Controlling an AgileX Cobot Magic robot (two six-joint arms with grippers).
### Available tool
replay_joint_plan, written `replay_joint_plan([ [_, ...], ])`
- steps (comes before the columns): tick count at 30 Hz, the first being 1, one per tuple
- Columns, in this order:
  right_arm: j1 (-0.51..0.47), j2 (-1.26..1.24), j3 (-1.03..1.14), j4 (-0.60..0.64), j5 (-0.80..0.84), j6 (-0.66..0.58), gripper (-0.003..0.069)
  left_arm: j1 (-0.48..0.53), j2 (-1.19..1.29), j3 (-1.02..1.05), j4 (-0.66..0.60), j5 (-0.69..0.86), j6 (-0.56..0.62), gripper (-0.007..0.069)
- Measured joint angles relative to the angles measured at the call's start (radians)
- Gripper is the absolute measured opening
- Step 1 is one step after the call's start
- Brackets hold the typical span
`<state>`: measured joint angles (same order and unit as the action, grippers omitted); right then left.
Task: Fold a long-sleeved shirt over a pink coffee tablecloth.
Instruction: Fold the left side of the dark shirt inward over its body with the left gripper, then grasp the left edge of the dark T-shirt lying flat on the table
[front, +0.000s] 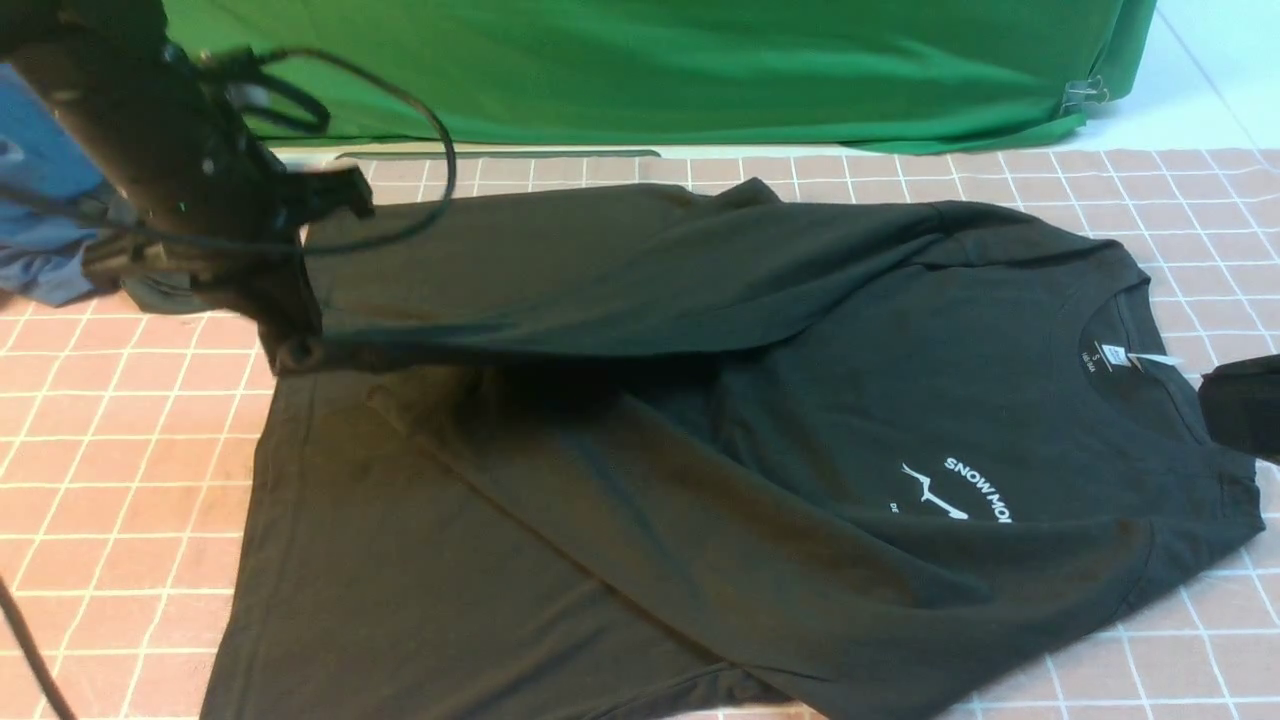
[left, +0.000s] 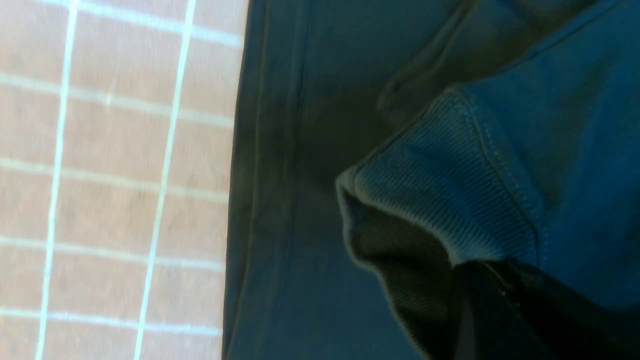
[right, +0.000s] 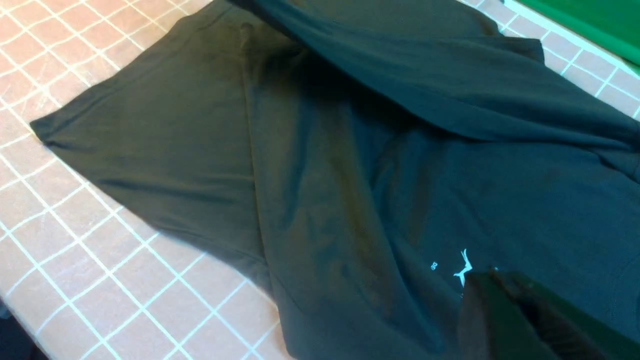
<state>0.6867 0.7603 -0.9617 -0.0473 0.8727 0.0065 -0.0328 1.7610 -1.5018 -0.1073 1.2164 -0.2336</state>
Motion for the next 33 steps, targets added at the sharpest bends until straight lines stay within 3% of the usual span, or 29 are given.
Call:
replay_joint_plan([
  [14, 0.0, 0.0, 0.0, 0.0, -0.027, -0.007, 0.0036, -0.035, -0.125, 0.27, 0.007, -0.001, -0.068, 0.0031],
  [23, 0.0, 0.0, 0.0, 0.0, -0.03, -0.007, 0.0036, -0.036, -0.126, 0.332, -0.019, -0.012, -0.07, 0.0043],
  [27, 0.0, 0.0, 0.0, 0.0, -0.03, -0.007, 0.0036, -0.036, -0.126, 0.332, -0.019, -0.016, -0.07, 0.0124],
  [30, 0.0, 0.0, 0.0, 0.0, -0.03, -0.007, 0.0036, -0.036, -0.126, 0.329, -0.015, -0.012, -0.066, 0.0259],
  [32, 0.0, 0.0, 0.0, 0.0, -0.03, -0.007, 0.0036, -0.036, -0.126, 0.322, -0.007, -0.007, -0.061, 0.0304],
  [33, 0.0, 0.0, 0.0, 0.0, -0.03, -0.007, 0.0036, -0.036, -0.126, 0.298, 0.015, -0.008, -0.055, 0.0372],
])
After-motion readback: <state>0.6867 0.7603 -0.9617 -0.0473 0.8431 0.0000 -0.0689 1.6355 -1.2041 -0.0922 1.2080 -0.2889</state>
